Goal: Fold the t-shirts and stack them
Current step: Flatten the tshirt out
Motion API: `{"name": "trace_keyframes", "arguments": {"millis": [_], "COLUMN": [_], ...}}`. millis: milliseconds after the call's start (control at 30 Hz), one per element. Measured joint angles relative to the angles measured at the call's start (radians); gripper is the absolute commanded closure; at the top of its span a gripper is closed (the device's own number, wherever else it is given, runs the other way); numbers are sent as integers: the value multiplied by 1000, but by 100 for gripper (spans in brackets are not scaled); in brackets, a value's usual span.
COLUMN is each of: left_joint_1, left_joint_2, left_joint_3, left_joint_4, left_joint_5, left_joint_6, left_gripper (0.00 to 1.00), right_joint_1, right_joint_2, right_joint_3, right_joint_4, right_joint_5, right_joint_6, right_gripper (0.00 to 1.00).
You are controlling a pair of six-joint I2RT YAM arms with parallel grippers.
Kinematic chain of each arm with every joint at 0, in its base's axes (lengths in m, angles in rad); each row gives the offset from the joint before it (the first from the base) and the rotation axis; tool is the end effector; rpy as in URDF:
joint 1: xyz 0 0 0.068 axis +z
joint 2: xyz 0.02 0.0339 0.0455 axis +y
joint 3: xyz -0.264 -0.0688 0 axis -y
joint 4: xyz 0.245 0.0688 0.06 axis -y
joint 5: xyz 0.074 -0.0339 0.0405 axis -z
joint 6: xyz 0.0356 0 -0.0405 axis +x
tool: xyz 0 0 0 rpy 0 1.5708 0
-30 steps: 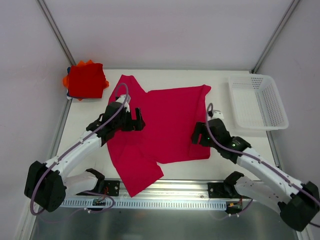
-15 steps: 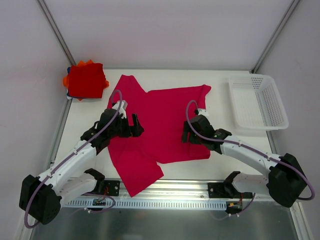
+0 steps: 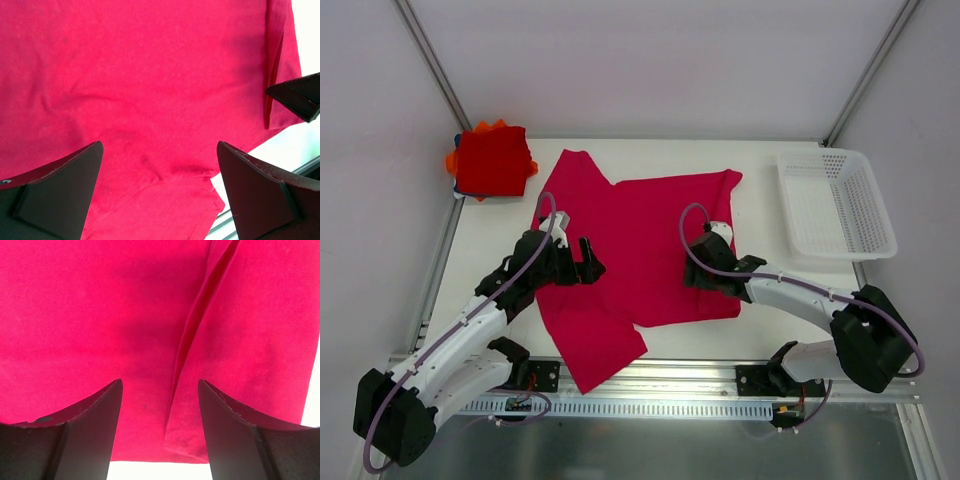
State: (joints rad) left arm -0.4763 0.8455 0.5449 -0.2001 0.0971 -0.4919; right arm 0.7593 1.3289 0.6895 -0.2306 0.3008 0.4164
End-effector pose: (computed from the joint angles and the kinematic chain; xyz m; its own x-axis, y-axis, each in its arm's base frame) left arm 0.1696 -0.0914 0.2433 -0.6273 -0.2053 -0.7513 0.2674 0.8492 -0.4553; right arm 0.1950 0.1705 0.1892 -0.7169 -0.1478 -0.6813 -0.2504 0.9667 0.0537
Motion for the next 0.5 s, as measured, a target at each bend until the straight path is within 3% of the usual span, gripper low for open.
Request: {"name": "trace_keyframes", "arguments": {"millis": [200,367,500], "left_joint_1": [0,0,0], "left_joint_2": [-20,-22,-21], "left_joint_3": [-43,-65,-65], "left_joint_4": [16,30,40], "left_joint_5": [0,1,4], "left_joint_6": [-14,-18,-18], "left_gripper": [1,1,1], "right_joint_1": [0,0,0], "right_joint_2": [29,43,53], "right_joint_3": [0,0,0], "right_joint_4": [18,18,19], "right_joint_5": [11,26,31], "right_joint_6": [2,1,0], "right_gripper": [39,50,67]}}
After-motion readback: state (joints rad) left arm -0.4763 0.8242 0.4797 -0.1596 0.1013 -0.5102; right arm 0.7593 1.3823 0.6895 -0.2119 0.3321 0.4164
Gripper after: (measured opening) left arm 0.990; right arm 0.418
